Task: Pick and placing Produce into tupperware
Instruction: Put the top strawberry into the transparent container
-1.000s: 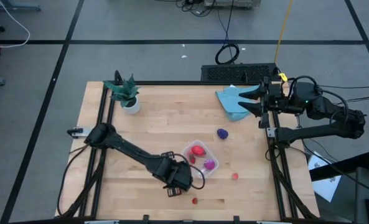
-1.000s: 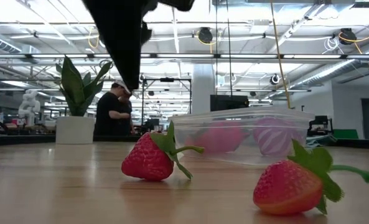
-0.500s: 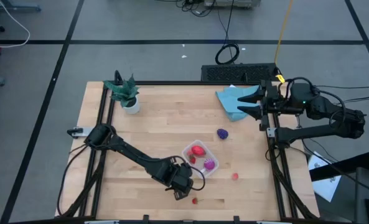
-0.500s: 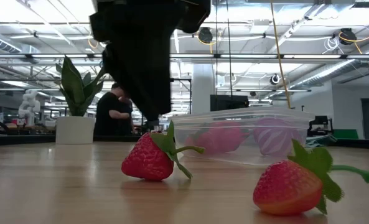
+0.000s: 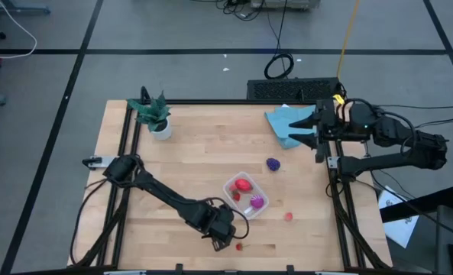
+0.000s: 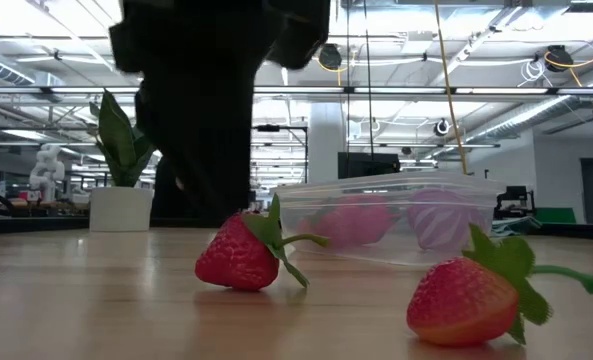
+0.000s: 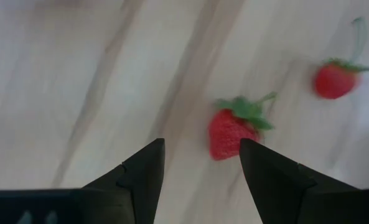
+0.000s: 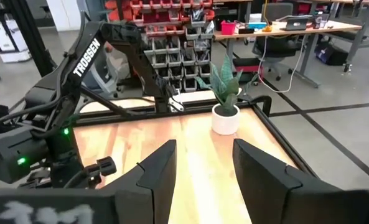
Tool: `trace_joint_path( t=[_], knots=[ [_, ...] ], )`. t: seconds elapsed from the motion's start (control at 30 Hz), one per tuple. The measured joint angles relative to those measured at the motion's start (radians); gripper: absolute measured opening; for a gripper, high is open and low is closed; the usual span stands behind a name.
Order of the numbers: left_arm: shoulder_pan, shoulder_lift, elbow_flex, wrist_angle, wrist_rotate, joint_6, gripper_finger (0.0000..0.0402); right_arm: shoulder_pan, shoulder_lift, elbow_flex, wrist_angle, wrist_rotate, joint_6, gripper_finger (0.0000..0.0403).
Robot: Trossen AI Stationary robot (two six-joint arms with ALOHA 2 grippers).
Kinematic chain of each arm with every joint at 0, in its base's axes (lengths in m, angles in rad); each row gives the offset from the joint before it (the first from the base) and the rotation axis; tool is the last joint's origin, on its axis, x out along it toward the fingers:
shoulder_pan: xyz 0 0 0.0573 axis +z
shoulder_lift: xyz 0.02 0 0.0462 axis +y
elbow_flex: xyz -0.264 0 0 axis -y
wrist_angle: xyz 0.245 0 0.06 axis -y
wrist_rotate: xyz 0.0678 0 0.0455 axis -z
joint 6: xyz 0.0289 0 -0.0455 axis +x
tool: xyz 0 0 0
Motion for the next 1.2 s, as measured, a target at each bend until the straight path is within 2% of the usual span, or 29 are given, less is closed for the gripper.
trace_joint_path(
  t=[0.57, 0.9, 1.2],
  knots=[
    [0.028, 0.01, 0.001, 0.011, 0.028, 0.024, 0.0214, 0.0, 0.018, 0.0, -0.046, 0.0, 0.0, 0.0151],
    [0.028, 0.009, -0.001, 0.013, 0.162, -0.009, 0.0214, 0.0, 0.017, 0.0, -0.047, 0.0, 0.0, 0.0151],
    [0.02, 0.008, 0.027, 0.022, 0.131, 0.023, 0.0214, 0.0, 0.017, 0.0, -0.047, 0.0, 0.001, 0.0151]
  ],
)
